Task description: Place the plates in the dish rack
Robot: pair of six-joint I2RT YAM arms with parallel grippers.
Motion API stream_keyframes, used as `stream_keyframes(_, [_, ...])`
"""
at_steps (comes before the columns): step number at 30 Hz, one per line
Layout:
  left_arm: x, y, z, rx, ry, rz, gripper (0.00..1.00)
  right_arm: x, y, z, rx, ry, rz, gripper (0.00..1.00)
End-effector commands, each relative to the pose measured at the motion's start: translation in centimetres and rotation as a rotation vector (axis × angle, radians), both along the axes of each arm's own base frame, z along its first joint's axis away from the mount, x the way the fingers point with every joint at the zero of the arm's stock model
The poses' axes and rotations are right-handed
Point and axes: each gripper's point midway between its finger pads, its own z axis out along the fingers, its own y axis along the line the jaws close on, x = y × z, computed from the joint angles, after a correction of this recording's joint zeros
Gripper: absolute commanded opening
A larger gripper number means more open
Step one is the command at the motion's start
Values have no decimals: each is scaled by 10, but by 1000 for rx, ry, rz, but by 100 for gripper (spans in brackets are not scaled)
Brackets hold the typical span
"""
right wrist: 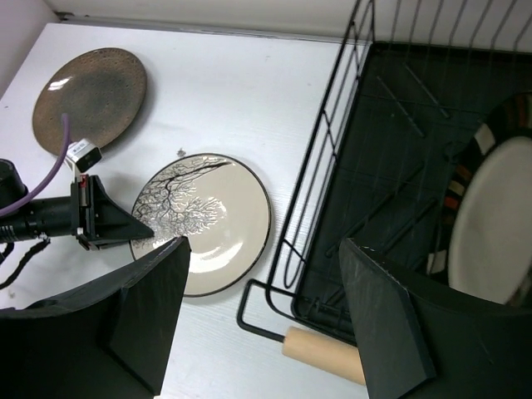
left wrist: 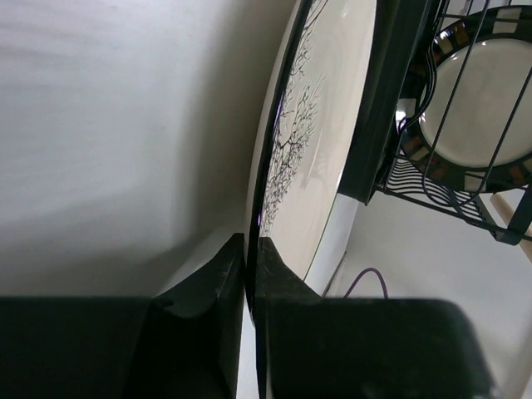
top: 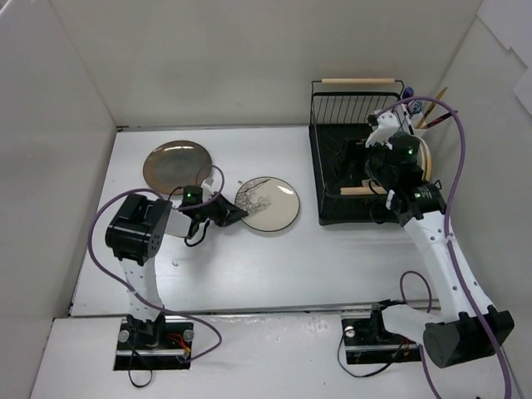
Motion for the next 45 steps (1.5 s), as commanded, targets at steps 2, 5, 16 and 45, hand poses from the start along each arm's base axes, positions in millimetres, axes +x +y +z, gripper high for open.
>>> stream_keyframes(2, [17, 26, 61, 2, -231, 16, 0, 8, 29, 38, 47, -78, 93, 70])
stream_keyframes(5, [14, 40, 83, 19, -298, -18, 0, 11, 47, 40, 62, -68, 138, 71])
stream_keyframes(16, [-2, 72, 146, 77, -465, -34, 0, 21, 116, 13, 105, 60, 304, 72])
stream_keyframes(45, [-60, 70, 268, -18, -890, -205, 0, 20, 188, -31, 180, 236, 635, 69])
